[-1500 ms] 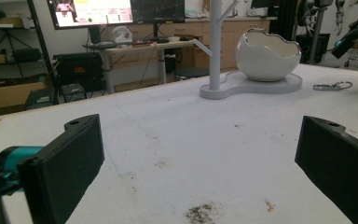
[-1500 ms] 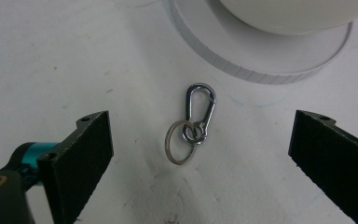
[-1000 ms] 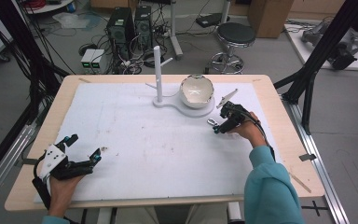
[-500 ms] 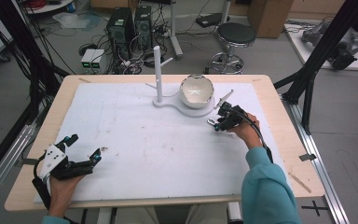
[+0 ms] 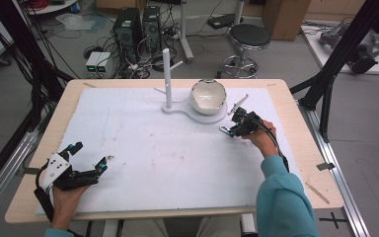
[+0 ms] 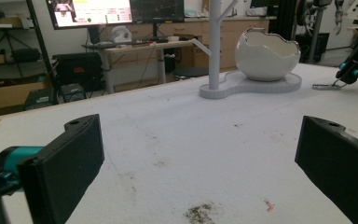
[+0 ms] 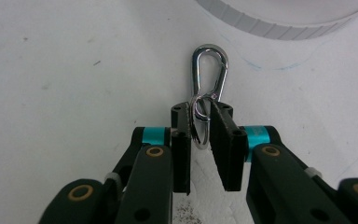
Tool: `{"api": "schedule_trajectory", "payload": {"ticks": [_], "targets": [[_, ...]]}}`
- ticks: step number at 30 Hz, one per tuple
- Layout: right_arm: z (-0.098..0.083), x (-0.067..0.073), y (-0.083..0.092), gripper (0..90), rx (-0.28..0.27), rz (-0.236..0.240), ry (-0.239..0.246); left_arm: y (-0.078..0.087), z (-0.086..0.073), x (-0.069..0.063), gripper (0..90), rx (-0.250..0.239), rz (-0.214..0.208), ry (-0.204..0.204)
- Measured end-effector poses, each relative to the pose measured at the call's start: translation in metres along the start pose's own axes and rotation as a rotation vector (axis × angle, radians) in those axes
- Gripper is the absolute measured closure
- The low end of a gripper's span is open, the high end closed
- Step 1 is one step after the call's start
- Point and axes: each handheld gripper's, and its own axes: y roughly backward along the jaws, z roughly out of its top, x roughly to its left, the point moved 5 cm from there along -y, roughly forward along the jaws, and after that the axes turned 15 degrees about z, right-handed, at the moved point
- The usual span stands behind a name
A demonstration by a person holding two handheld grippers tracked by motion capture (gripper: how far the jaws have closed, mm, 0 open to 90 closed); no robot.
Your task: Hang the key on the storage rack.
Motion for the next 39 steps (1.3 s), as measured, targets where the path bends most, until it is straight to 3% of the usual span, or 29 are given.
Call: {"api": "schedule_trajectory", "payload": {"ticks": [13,17,25,28,31,39], "targets": [[-0.001,-0.001,0.002,87.4,-0.003,-0.003,-0.001,0.0,0.0,0.0,1.7,0.0,-0.002,0.005],[-0.003,-0.002,0.003,88.5,-0.014,0.018,-0.035,0.0,0.0,0.0,1.7,0.003,-0.004,0.007],[-0.002,-0.001,0.003,89.0,-0.02,0.031,-0.036,0.0,0.0,0.001,1.7,0.002,-0.001,0.014],[-0.002,-0.001,0.004,89.1,-0.034,0.051,-0.049,0.0,0.0,0.002,1.7,0.003,-0.002,0.029],[0.001,0.003,0.008,89.1,-0.075,0.086,-0.032,0.0,0.0,0.005,1.7,0.004,-0.013,0.055],[0.006,0.009,0.019,89.1,-0.177,0.141,-0.014,-0.006,0.008,0.009,1.7,0.007,-0.027,0.071]]}}
